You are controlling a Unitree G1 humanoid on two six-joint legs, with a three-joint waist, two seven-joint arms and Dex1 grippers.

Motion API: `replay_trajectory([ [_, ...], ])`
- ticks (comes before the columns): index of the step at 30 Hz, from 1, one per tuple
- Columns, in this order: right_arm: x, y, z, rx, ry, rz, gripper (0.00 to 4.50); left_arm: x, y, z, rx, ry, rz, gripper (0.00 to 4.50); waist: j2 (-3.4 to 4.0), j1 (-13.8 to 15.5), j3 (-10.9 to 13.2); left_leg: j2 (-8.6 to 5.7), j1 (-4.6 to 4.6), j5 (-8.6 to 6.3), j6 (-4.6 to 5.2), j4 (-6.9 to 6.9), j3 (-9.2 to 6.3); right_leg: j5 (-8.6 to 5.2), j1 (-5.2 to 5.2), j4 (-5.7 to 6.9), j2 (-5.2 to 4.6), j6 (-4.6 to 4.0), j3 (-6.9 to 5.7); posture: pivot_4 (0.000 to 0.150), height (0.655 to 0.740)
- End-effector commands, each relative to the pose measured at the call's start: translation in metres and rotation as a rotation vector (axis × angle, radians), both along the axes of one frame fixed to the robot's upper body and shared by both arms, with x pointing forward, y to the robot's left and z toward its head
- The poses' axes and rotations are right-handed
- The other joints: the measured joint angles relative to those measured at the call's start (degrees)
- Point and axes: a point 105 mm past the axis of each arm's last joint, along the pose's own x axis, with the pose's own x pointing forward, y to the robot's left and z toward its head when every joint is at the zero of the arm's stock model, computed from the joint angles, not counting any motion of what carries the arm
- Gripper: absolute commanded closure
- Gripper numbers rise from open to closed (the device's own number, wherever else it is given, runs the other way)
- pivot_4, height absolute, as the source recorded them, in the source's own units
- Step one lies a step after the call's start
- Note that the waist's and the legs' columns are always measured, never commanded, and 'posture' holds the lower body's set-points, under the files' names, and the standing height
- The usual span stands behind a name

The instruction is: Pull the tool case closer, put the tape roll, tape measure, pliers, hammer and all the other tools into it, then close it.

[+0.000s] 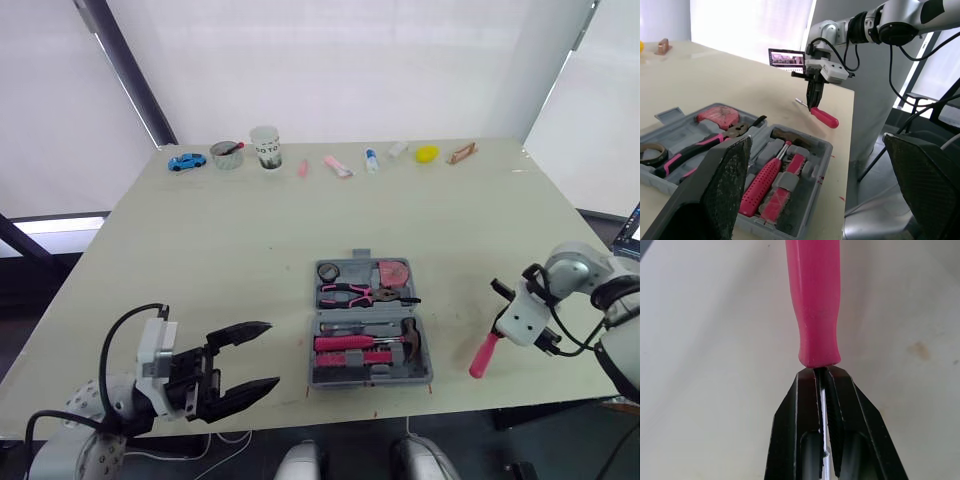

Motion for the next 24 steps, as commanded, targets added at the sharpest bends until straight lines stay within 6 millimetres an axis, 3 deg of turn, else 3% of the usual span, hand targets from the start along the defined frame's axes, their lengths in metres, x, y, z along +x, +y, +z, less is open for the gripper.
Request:
replay_trajectory([
  [1,0.008,-0.001,0.007,0.017,-0.048,-0.037,4.47,0.002,0.0,0.002,0.009,-0.022,-0.02,0.0,0.0,-0.07,0.0,0.0,0.02,0.0,0.0,0.0,0.01,0.0,0.0,0.01,0.01,0.0,0.01,0.15,0.74],
  [4,0.009,-0.002,0.003,-0.016,-0.026,-0.075,4.47,0.004,-0.001,0.002,0.01,-0.022,-0.027,0.0,0.0,-0.11,0.0,0.0,0.08,0.0,0.0,0.0,0.07,0.0,0.01,0.04,0.03,-0.01,0.07,0.15,0.74],
  [5,0.008,-0.003,-0.001,-0.032,-0.015,-0.075,3.79,0.004,-0.001,0.002,0.01,-0.022,-0.03,0.0,0.0,-0.05,0.0,0.0,0.07,0.0,0.0,0.0,0.06,0.01,0.0,0.04,0.03,-0.01,0.06,0.15,0.74],
  [8,0.007,0.002,-0.009,-0.018,-0.03,-0.052,2.67,0.004,-0.002,0.002,0.011,-0.023,-0.032,0.0,0.0,-0.01,0.0,0.0,0.06,0.0,0.0,0.0,0.05,0.01,0.01,0.02,0.03,0.0,0.05,0.15,0.74],
  [12,0.005,0.006,-0.009,0.01,-0.018,-0.037,0.69,0.002,-0.001,0.001,0.015,-0.021,-0.022,0.0,-0.03,0.0,-0.02,0.01,0.08,0.0,0.0,0.0,0.03,0.0,0.07,0.01,0.02,-0.01,0.03,0.15,0.74],
  [19,-0.009,0.006,-0.016,-0.001,0.092,-0.016,0.69,-0.001,-0.002,0.0,0.015,-0.021,-0.005,0.0,-0.02,0.07,-0.01,0.03,0.21,0.0,0.01,-0.01,0.03,0.01,0.19,0.01,0.0,0.0,0.04,0.15,0.74],
  [22,-0.007,0.006,-0.016,-0.004,0.094,-0.04,1.44,-0.001,-0.002,0.0,0.015,-0.023,-0.002,0.0,-0.03,0.06,-0.01,0.03,0.27,0.0,0.01,-0.01,0.05,0.0,0.23,0.02,-0.01,-0.01,0.05,0.15,0.74],
  [24,-0.006,0.005,-0.014,-0.005,0.089,-0.043,2.43,-0.001,-0.002,0.0,0.017,-0.024,0.0,0.0,-0.03,0.06,-0.01,0.03,0.29,0.0,0.0,-0.01,0.05,0.0,0.23,0.02,0.0,-0.01,0.05,0.15,0.74],
])
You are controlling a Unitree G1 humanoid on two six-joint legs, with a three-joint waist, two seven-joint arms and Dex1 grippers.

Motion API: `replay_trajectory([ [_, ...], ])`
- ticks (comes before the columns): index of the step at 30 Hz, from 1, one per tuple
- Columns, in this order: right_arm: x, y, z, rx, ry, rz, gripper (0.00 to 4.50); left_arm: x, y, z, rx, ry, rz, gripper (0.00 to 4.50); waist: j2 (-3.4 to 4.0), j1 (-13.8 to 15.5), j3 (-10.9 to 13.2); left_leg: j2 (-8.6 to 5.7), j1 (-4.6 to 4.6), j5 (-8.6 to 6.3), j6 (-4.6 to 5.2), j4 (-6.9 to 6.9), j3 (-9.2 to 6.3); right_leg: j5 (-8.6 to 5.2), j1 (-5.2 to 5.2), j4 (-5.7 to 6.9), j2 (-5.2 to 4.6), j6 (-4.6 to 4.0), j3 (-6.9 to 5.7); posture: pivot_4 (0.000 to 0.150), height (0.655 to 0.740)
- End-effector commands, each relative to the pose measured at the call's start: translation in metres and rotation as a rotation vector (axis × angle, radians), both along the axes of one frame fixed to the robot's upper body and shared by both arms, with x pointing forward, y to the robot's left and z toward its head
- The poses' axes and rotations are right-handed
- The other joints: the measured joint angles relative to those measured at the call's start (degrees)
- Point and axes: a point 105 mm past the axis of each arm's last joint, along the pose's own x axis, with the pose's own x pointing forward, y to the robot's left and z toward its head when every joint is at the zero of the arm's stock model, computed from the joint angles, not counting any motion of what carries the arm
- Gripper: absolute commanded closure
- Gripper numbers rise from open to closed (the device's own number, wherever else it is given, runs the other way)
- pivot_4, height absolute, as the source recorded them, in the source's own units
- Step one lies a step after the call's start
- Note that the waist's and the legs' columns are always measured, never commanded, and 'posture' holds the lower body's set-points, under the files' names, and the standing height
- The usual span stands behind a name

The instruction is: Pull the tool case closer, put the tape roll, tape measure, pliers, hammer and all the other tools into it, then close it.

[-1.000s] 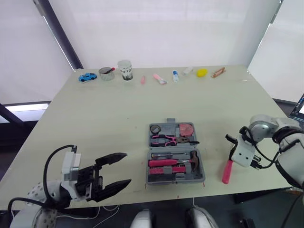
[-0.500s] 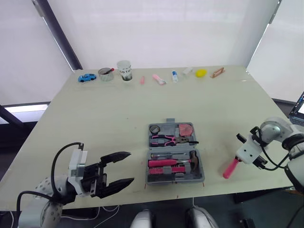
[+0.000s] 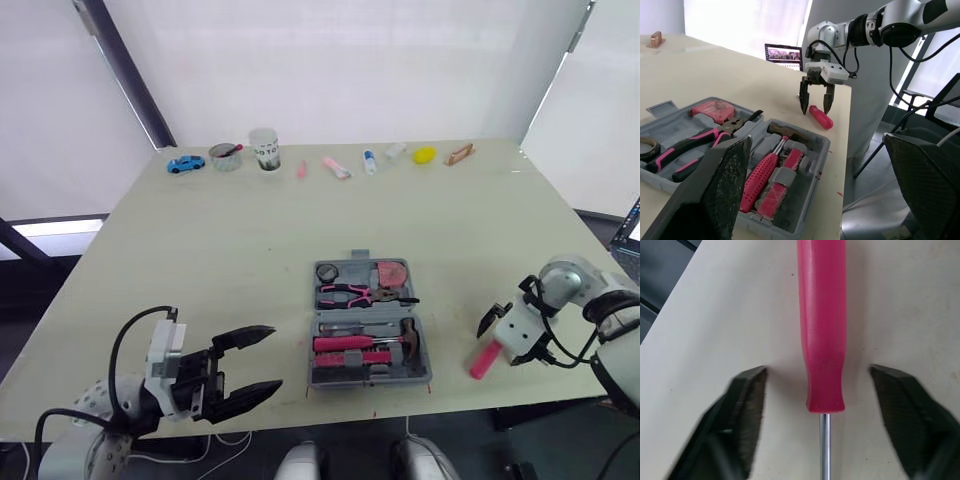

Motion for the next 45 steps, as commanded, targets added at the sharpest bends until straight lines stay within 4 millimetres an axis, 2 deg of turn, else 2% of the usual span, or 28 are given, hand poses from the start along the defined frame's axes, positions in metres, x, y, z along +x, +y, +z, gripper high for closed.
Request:
replay_trajectory([
  [1,0.001,-0.004,0.002,-0.004,-0.001,-0.023,2.84,-0.002,0.0,0.008,0.011,-0.046,0.0,0.0,0.0,0.0,0.0,0.0,0.0,0.0,0.0,0.0,0.0,0.0,0.0,0.0,0.0,0.0,0.0,0.15,0.74],
  [4,0.002,-0.005,0.006,0.013,-0.012,-0.042,4.17,-0.001,0.0,0.008,0.012,-0.048,0.003,0.0,0.0,0.03,0.0,0.0,0.0,0.0,0.0,0.0,0.01,0.0,0.01,-0.01,-0.01,0.0,0.0,0.15,0.74],
  [9,0.002,-0.001,0.014,0.135,-0.028,-0.085,4.17,-0.002,-0.001,0.008,0.009,-0.054,0.012,0.0,0.0,0.04,0.0,0.0,0.0,0.0,0.0,0.0,0.01,0.0,0.02,-0.01,-0.01,0.0,0.0,0.15,0.74],
  [16,-0.014,-0.003,0.019,0.207,-0.018,-0.057,4.17,-0.002,-0.001,0.008,0.012,-0.051,0.008,0.0,0.02,0.12,0.01,0.05,0.03,0.0,0.0,-0.02,-0.02,0.11,0.05,-0.01,-0.03,0.2,-0.01,0.15,0.74],
  [20,-0.024,-0.005,0.023,0.258,-0.02,-0.14,4.17,0.001,0.0,0.009,0.017,-0.051,0.001,0.0,0.02,0.25,0.01,0.05,0.03,0.0,0.01,-0.02,-0.02,0.11,0.05,-0.01,-0.04,0.19,0.0,0.15,0.74],
  [24,-0.033,-0.008,0.024,0.327,-0.015,-0.434,4.17,0.002,0.0,0.009,0.016,-0.052,-0.001,0.0,0.02,0.64,0.0,0.04,-0.02,-0.01,0.01,-0.02,-0.04,0.04,0.02,-0.01,-0.05,0.08,-0.01,0.15,0.74],
  [26,-0.035,-0.01,0.025,0.344,-0.017,-0.718,4.17,0.002,-0.001,0.009,0.014,-0.05,-0.002,0.0,0.01,0.88,-0.01,0.05,-0.04,-0.01,0.01,-0.03,-0.05,-0.01,0.01,-0.01,-0.06,0.0,-0.01,0.15,0.74],
  [28,-0.038,-0.009,0.027,0.337,-0.025,-0.904,4.17,0.002,-0.002,0.008,0.013,-0.049,-0.003,0.0,0.01,0.84,-0.01,0.05,-0.04,-0.01,0.01,-0.03,-0.04,-0.01,-0.01,-0.01,-0.04,0.01,-0.01,0.15,0.74],
  [30,-0.04,-0.001,0.028,0.365,0.008,-1.128,4.17,0.002,-0.003,0.008,0.009,-0.049,-0.003,0.0,0.01,0.76,-0.01,0.02,-0.01,-0.01,0.01,-0.02,-0.01,-0.01,-0.02,0.02,0.0,0.01,0.02,0.15,0.74],
  [32,-0.044,0.005,0.029,0.374,0.027,-1.235,4.17,0.002,-0.003,0.007,0.007,-0.049,-0.002,0.0,0.0,0.72,-0.01,0.01,0.0,-0.01,0.0,-0.01,-0.01,-0.01,-0.04,-0.02,0.06,0.01,0.03,0.15,0.74],
  [35,-0.032,0.025,0.03,0.562,0.109,-1.538,4.17,0.001,-0.004,0.009,-0.009,-0.053,-0.009,0.0,-0.31,0.59,-0.15,0.01,-0.04,-0.01,0.0,-0.02,-0.05,-0.02,-0.07,-0.05,0.11,0.01,-0.01,0.15,0.74],
  [39,-0.022,0.038,0.027,0.634,0.19,-1.745,4.17,-0.001,-0.005,0.015,-0.033,-0.078,-0.041,0.0,-0.31,0.61,-0.16,0.01,-0.27,-0.01,0.0,-0.02,-0.15,-0.01,-0.21,-0.06,0.18,0.0,-0.03,0.15,0.74],
  [45,0.002,0.038,0.023,0.707,0.186,-1.954,4.17,-0.004,0.002,0.029,-0.024,-0.147,-0.098,0.0,-0.31,0.83,-0.16,-0.06,-0.66,-0.01,0.0,0.05,-0.15,0.12,-0.47,-0.11,0.1,0.23,-0.11,0.15,0.74],
])
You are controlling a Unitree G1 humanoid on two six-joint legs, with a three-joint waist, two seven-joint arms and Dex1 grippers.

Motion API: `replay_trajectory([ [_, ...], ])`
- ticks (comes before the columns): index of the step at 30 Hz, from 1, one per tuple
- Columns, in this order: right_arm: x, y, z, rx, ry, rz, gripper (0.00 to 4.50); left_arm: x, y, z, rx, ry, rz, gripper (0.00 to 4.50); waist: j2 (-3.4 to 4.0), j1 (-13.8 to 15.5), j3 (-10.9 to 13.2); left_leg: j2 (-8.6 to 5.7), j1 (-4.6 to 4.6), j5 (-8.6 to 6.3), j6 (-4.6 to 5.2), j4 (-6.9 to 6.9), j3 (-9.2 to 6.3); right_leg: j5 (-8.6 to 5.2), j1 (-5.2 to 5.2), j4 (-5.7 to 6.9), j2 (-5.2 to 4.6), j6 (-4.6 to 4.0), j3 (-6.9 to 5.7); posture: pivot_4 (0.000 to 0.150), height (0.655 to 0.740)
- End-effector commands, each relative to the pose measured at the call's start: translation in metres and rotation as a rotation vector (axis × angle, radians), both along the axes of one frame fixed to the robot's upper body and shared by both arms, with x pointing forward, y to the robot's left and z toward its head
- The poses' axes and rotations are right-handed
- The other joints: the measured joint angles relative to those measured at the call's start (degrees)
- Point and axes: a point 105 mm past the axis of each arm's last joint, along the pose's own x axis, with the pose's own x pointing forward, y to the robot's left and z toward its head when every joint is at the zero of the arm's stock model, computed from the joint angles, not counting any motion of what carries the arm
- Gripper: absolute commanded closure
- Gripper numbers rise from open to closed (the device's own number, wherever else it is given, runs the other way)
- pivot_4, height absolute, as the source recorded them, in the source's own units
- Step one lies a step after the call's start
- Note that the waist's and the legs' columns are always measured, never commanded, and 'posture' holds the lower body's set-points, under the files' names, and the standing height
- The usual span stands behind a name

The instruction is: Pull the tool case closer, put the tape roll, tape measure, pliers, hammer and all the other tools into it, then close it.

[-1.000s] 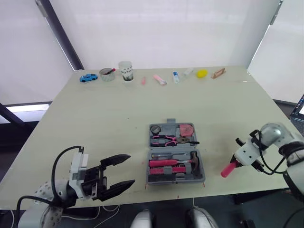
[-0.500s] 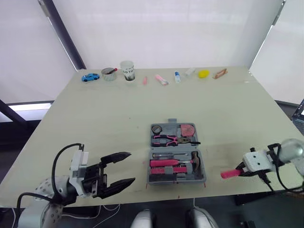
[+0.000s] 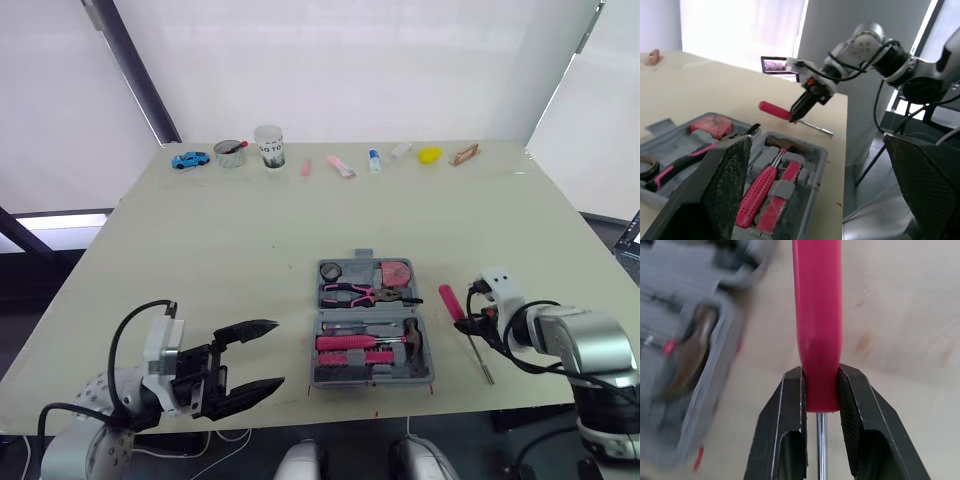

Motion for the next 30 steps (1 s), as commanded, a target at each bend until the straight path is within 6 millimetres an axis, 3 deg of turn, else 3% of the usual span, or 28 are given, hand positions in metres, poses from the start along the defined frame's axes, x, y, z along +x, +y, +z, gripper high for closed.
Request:
replay_trajectory([
  [1,0.01,-0.013,0.002,-0.004,-0.012,-0.131,4.17,-0.004,0.006,0.019,-0.003,-0.083,-0.043,0.0,0.0,0.02,0.0,0.0,-0.01,0.0,0.0,0.0,0.01,0.0,0.0,0.0,0.0,0.0,-0.02,0.15,0.74],
  [6,0.017,-0.019,-0.004,-0.048,-0.022,-0.174,4.17,-0.001,0.002,0.037,-0.033,-0.125,-0.069,0.0,0.01,-0.08,0.0,0.01,-0.04,0.0,0.0,-0.03,0.01,-0.01,0.0,0.0,0.05,0.0,-0.08,0.15,0.74],
  [11,0.021,-0.016,-0.016,-0.049,-0.025,-0.173,4.17,0.0,-0.008,0.042,-0.065,-0.125,-0.07,0.0,-0.02,-0.38,-0.02,0.0,-0.02,0.0,0.0,-0.02,0.01,0.01,0.03,-0.02,0.04,0.03,-0.03,0.15,0.74],
  [13,0.02,-0.011,-0.017,-0.041,-0.035,-0.155,3.15,0.0,-0.01,0.041,-0.069,-0.118,-0.07,0.0,-0.08,-0.49,-0.06,0.0,0.01,0.0,0.0,-0.02,0.01,0.01,0.05,-0.02,0.05,0.03,-0.04,0.15,0.74],
  [15,0.02,-0.007,-0.016,-0.028,-0.066,-0.147,2.44,0.0,-0.011,0.04,-0.073,-0.113,-0.064,0.0,-0.1,-0.61,-0.06,0.01,0.01,0.0,0.0,-0.02,0.0,0.01,0.05,0.0,0.06,0.02,-0.04,0.15,0.74],
  [19,0.015,-0.007,-0.014,-0.057,-0.231,-0.124,0.38,0.002,-0.012,0.038,-0.076,-0.108,-0.043,0.0,-0.11,-0.6,-0.08,0.04,0.03,0.0,0.0,-0.03,-0.01,0.0,0.06,0.02,0.11,0.02,-0.06,0.15,0.74],
  [20,0.012,-0.006,-0.016,-0.075,-0.267,-0.102,0.06,0.002,-0.012,0.038,-0.076,-0.108,-0.041,0.0,-0.11,-0.48,-0.08,0.04,0.02,0.0,0.0,-0.03,-0.01,0.0,0.06,0.01,0.11,0.02,-0.06,0.15,0.74],
  [24,0.001,-0.003,-0.029,-0.128,-0.387,-0.056,0.06,0.004,-0.014,0.038,-0.081,-0.108,-0.037,0.0,-0.11,-0.45,-0.08,0.01,0.01,0.0,0.0,-0.02,0.01,-0.01,0.07,-0.05,0.06,0.04,-0.05,0.15,0.74],
  [30,0.004,-0.003,-0.034,-0.055,-0.479,-0.169,0.06,0.007,-0.013,0.04,-0.08,-0.11,-0.038,0.0,-0.12,-0.81,-0.09,0.07,0.07,0.0,0.0,-0.02,0.02,-0.01,0.07,0.02,0.17,0.03,-0.03,0.15,0.74],
])
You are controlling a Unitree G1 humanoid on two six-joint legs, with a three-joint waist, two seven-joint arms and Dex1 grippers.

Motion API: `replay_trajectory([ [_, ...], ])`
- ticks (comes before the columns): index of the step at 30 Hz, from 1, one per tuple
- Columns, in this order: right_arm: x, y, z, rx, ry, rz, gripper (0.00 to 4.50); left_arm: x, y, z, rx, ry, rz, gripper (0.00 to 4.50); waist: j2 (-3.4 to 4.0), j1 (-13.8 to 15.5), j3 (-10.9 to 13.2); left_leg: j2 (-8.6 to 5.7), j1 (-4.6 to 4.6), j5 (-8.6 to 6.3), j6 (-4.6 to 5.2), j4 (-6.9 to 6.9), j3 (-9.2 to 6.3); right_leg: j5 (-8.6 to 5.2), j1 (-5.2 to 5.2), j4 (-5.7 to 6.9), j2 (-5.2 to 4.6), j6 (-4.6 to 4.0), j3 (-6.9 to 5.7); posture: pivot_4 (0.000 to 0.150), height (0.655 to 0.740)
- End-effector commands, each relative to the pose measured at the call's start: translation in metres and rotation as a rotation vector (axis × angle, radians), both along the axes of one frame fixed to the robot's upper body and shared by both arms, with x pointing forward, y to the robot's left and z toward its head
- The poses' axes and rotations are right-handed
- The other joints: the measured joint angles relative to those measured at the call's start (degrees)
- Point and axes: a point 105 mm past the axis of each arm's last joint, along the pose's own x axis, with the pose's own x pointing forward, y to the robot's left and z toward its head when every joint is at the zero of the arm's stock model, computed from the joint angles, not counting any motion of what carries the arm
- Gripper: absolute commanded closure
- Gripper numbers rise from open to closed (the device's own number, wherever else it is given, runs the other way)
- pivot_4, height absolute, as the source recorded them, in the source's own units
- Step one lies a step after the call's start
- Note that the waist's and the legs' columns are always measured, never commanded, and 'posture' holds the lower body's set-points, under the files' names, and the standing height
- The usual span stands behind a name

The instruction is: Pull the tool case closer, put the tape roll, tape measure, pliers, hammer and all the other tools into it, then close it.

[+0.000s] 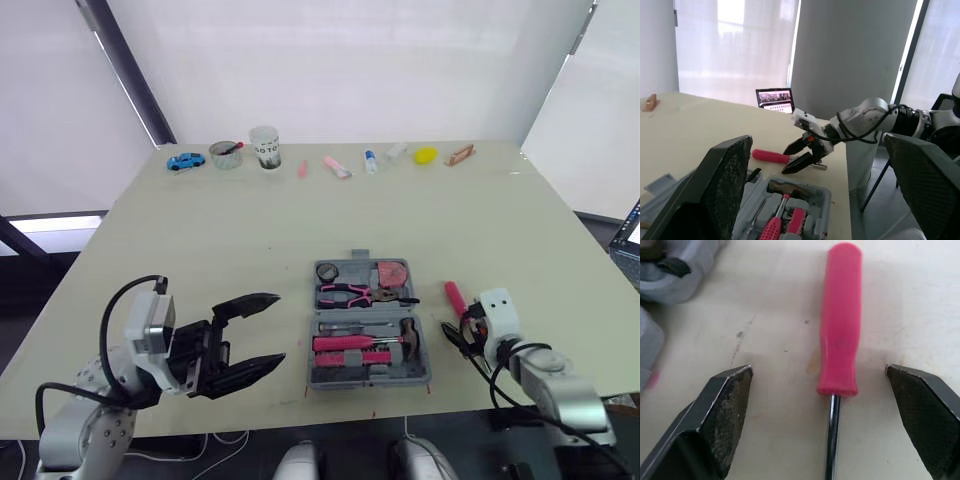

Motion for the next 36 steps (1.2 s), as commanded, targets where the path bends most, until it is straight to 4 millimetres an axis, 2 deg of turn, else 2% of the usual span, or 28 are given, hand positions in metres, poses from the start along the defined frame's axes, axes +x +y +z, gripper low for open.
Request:
replay_trajectory([
  [1,0.006,-0.006,0.008,0.021,-0.077,-0.054,0.06,-0.001,-0.002,0.005,0.012,-0.026,-0.018,0.0,0.0,-0.06,0.0,0.01,0.02,0.0,0.0,0.0,0.0,0.0,0.0,0.0,0.01,0.0,0.02,0.15,0.74],
  [5,0.008,-0.01,0.006,0.022,-0.101,-0.089,0.06,0.002,0.0,0.005,0.025,-0.032,-0.02,0.0,0.01,0.07,0.0,0.0,0.01,0.0,0.0,0.0,0.0,0.0,-0.01,0.0,0.0,-0.01,0.03,0.15,0.74],
  [8,0.008,-0.013,0.006,0.03,-0.111,-0.109,0.82,0.003,0.002,0.006,0.026,-0.034,-0.023,0.0,0.01,0.11,0.01,0.0,0.0,0.0,0.0,0.0,0.0,0.0,0.0,-0.01,-0.01,-0.02,0.03,0.15,0.74],
  [11,0.004,-0.015,0.005,0.035,-0.115,-0.121,2.36,0.003,0.002,0.007,0.027,-0.037,-0.027,0.0,0.01,0.11,0.01,0.0,-0.01,0.0,0.0,0.0,-0.01,0.0,-0.01,-0.01,-0.01,-0.02,0.03,0.15,0.74],
  [15,-0.001,-0.017,0.002,0.04,-0.116,-0.124,4.1,0.004,0.001,0.006,0.021,-0.033,-0.031,0.0,0.01,0.13,0.01,0.0,0.0,0.0,0.0,0.0,-0.01,0.0,-0.01,0.0,-0.01,-0.02,0.03,0.15,0.74],
  [17,-0.002,-0.016,0.002,0.042,-0.127,-0.115,4.11,0.004,0.001,0.006,0.015,-0.028,-0.033,0.0,0.01,0.18,0.01,0.0,0.0,0.0,0.0,0.0,-0.01,0.0,0.0,-0.01,-0.02,-0.02,0.03,0.15,0.74],
  [20,-0.001,-0.008,0.02,0.078,-0.195,-0.025,4.11,0.006,0.001,0.007,-0.019,0.024,-0.022,0.0,0.03,0.17,0.02,0.0,-0.01,0.0,0.0,0.0,-0.02,0.0,0.0,-0.01,-0.02,-0.01,0.04,0.15,0.74],
  [24,-0.02,0.024,0.05,0.073,-0.253,0.35,4.11,0.003,0.003,0.01,-0.04,0.054,-0.03,0.0,0.14,0.16,0.09,0.0,-0.01,0.0,0.0,0.0,-0.05,0.0,-0.02,0.0,-0.01,-0.01,0.05,0.15,0.74],
  [29,-0.047,0.05,0.068,-0.11,-0.234,0.773,4.11,-0.003,0.015,0.009,-0.021,0.084,-0.033,0.0,0.09,0.04,0.06,0.03,0.02,0.0,0.0,-0.01,-0.05,-0.01,-0.02,-0.01,0.03,0.0,0.03,0.15,0.74],
  [33,-0.06,0.07,0.08,-0.24,-0.177,1.034,4.11,-0.013,0.033,0.0,0.051,0.124,-0.03,0.0,0.09,-0.02,0.07,0.04,0.05,0.0,0.01,0.0,-0.05,-0.03,-0.02,0.0,0.02,-0.02,0.01,0.15,0.74],
  [36,-0.07,0.083,0.078,-0.303,-0.085,1.167,4.11,-0.019,0.047,-0.009,0.098,0.158,-0.012,0.0,0.1,-0.01,0.08,0.05,0.05,0.0,0.01,0.0,-0.03,-0.14,-0.07,0.01,0.02,-0.21,0.06,0.15,0.74],
])
